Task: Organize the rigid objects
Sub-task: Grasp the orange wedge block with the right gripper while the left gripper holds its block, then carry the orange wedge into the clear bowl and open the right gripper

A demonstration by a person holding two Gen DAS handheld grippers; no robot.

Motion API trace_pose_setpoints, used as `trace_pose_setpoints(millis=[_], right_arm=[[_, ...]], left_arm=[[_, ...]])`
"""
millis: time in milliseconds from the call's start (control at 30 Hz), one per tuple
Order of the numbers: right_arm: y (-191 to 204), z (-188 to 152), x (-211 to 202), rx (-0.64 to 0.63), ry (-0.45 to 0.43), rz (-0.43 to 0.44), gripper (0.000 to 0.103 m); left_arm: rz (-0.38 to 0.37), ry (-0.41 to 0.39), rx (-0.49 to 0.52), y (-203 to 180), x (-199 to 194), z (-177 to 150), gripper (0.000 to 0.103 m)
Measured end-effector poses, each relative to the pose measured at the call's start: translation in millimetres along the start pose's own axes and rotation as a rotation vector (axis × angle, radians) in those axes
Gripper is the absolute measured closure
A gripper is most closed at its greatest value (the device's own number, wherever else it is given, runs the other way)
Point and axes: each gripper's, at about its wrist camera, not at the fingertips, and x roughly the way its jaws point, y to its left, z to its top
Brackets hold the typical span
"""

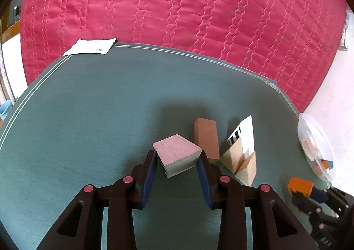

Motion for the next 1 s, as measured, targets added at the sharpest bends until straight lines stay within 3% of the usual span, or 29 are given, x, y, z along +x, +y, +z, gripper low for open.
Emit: trace_pose_setpoints(millis=[633,1000], right_arm=[[-99.7,6.8,-54.7,0.301,-0.160,-0.159,0.070],[-159.7,-5.3,-64.2,0.462,-0.197,-0.288,0.070]], left_arm=[[-0.029,-0.005,0.030,-10.7,-1.9,-4.1,0.064],[-0.048,-0.005,0.042,-16.1,-3.7,-5.5,0.064]])
